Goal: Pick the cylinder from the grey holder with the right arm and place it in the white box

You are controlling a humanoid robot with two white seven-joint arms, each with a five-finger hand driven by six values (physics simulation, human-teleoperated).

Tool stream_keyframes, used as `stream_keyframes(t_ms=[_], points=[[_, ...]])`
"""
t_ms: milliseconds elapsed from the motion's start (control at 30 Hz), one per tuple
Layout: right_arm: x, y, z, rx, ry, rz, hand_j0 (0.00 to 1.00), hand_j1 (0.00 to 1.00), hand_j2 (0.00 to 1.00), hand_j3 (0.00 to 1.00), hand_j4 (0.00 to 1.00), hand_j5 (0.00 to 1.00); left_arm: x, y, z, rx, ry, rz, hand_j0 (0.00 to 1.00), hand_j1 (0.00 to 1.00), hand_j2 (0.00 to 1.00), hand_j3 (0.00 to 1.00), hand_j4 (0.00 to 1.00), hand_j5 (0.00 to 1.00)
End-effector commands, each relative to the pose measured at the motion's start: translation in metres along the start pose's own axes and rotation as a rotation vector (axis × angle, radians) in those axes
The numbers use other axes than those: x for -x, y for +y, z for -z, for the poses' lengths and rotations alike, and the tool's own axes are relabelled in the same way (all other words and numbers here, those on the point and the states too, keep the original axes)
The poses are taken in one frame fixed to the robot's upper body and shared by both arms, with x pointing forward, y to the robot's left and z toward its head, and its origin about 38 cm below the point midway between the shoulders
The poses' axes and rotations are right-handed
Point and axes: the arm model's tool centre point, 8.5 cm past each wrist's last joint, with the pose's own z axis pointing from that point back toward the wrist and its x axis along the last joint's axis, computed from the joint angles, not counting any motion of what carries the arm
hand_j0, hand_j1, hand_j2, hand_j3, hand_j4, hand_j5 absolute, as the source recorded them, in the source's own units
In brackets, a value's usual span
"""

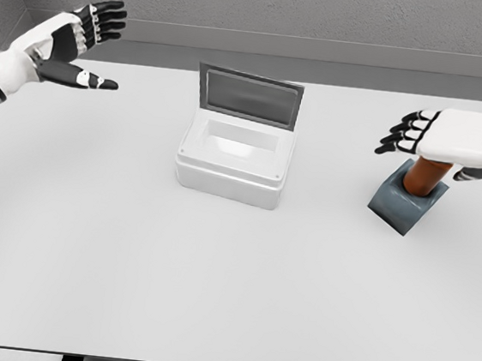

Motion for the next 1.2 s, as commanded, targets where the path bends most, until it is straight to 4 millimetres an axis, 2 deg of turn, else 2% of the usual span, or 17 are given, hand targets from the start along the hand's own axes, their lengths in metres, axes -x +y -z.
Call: stream_keyframes(t_ms=[0, 233, 333, 433, 567, 767, 933, 1167], points=[[0.001, 0.003, 0.005, -0.01, 0.003, 0.001, 0.99, 0.99, 0.99, 0.99, 0.99, 0.99, 0.024, -0.008, 0.006, -0.006, 0.039, -0.052, 1.0, 1.0, 1.0, 1.0, 1.0, 1.0], [0.001, 0.012, 0.021, -0.028, -0.005, 0.012, 0.99, 0.99, 0.99, 0.99, 0.99, 0.99, 0.041, -0.01, 0.029, -0.028, 0.081, -0.086, 1.0, 1.0, 1.0, 1.0, 1.0, 1.0], [0.009, 0.018, 0.019, -0.042, 0.018, 0.026, 0.99, 0.99, 0.99, 0.99, 0.99, 0.99, 0.042, -0.011, 0.029, -0.027, 0.084, -0.089, 1.0, 1.0, 1.0, 1.0, 1.0, 1.0], [0.008, 0.018, 0.019, -0.043, 0.016, 0.026, 0.98, 0.98, 0.98, 0.98, 0.98, 0.98, 0.046, -0.012, 0.03, -0.032, 0.09, -0.099, 1.0, 1.0, 1.0, 1.0, 1.0, 1.0], [0.009, 0.019, 0.019, -0.049, 0.021, 0.018, 0.79, 0.79, 0.79, 0.79, 0.79, 0.79, 0.045, -0.011, 0.03, -0.033, 0.087, -0.096, 1.0, 1.0, 1.0, 1.0, 1.0, 1.0], [0.01, 0.021, 0.017, -0.066, 0.036, 0.002, 0.78, 0.78, 0.78, 0.78, 0.78, 0.78, 0.042, -0.009, 0.031, -0.034, 0.071, -0.084, 1.0, 1.0, 1.0, 1.0, 1.0, 1.0], [0.01, 0.021, 0.017, -0.07, 0.038, -0.004, 0.67, 0.67, 0.67, 0.67, 0.67, 0.67, 0.035, -0.009, 0.038, -0.032, 0.055, -0.081, 1.0, 1.0, 1.0, 1.0, 1.0, 1.0], [0.01, 0.02, 0.016, -0.071, 0.041, -0.007, 0.53, 0.53, 0.53, 0.53, 0.53, 0.53, 0.037, -0.008, 0.044, -0.041, 0.059, -0.097, 1.0, 1.0, 1.0, 1.0, 1.0, 1.0]])
